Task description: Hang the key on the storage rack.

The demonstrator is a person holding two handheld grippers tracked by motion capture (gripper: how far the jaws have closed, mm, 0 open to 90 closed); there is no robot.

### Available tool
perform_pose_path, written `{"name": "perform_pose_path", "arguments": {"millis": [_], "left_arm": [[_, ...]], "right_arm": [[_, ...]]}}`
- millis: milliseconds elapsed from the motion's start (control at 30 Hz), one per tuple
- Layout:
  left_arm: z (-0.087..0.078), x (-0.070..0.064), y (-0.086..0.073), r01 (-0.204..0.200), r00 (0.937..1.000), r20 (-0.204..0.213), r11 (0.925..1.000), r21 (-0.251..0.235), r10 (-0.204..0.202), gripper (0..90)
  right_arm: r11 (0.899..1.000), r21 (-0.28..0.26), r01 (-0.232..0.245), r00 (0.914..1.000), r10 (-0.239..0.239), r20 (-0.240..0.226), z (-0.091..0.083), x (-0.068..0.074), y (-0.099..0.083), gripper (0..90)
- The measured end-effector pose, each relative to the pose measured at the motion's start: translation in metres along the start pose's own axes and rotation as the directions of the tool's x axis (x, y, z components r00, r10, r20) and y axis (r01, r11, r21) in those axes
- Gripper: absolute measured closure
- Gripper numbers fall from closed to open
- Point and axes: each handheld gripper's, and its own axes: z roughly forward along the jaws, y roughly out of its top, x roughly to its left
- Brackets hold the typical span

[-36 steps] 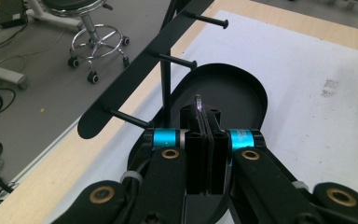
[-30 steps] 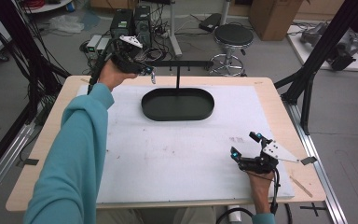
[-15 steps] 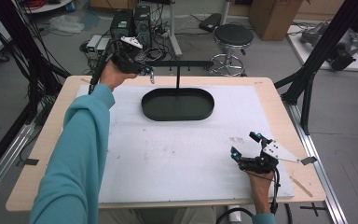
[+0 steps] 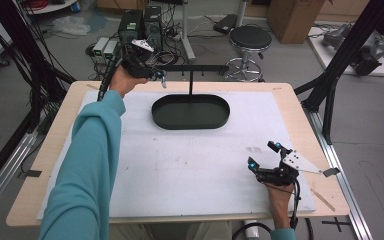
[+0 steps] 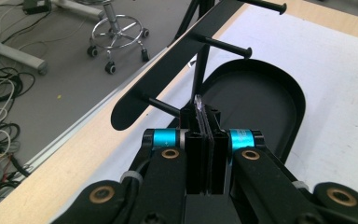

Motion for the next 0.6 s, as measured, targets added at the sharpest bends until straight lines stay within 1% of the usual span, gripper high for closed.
{"name": "perform_pose_path", "arguments": {"millis": [167,200,333,467,533,567,600], "left_arm": [[-0.001,0.002,-0.0011,0.006,0.9999,-0.014,1.0,0.007,-0.006,88.7],[-0.0012,0.0022,-0.0012,0.008,0.9998,-0.017,0.9999,0.007,-0.008,88.6],[-0.0014,0.0027,-0.001,0.015,0.9997,-0.016,0.9999,-0.001,-0.015,88.7],[-0.0008,0.0034,-0.0012,0.01,0.9996,-0.026,0.9999,0.005,-0.01,88.6],[-0.0001,0.0037,-0.0014,0.018,0.9993,-0.032,0.9998,-0.005,-0.018,88.6],[-0.0001,0.0042,-0.0013,0.017,0.9993,-0.035,0.9999,-0.002,-0.017,88.6],[0.0008,0.004,-0.0014,0.025,0.9989,-0.039,0.9996,-0.008,-0.026,88.6]], "right_arm": [[1.0,-0.002,0.009,1.0,-0.009,0.001,0.0003,-0.0004,0.0,1.3],[1.0,-0.001,-0.001,1.0,0.001,0.0,0.0,0.0001,0.0,1.3],[1.0,-0.001,0.007,1.0,-0.007,0.003,0.0003,-0.0001,0.0,1.3],[1.0,-0.002,0.008,1.0,-0.008,0.004,0.0003,0.0,0.0001,1.2],[1.0,-0.002,0.009,1.0,-0.009,0.004,0.0003,0.0,0.0,1.3],[1.0,-0.003,0.008,1.0,-0.008,0.004,0.0004,0.0,0.0,1.3],[1.0,-0.002,0.008,1.0,-0.008,0.003,0.0003,0.0,0.0001,1.3]]}}
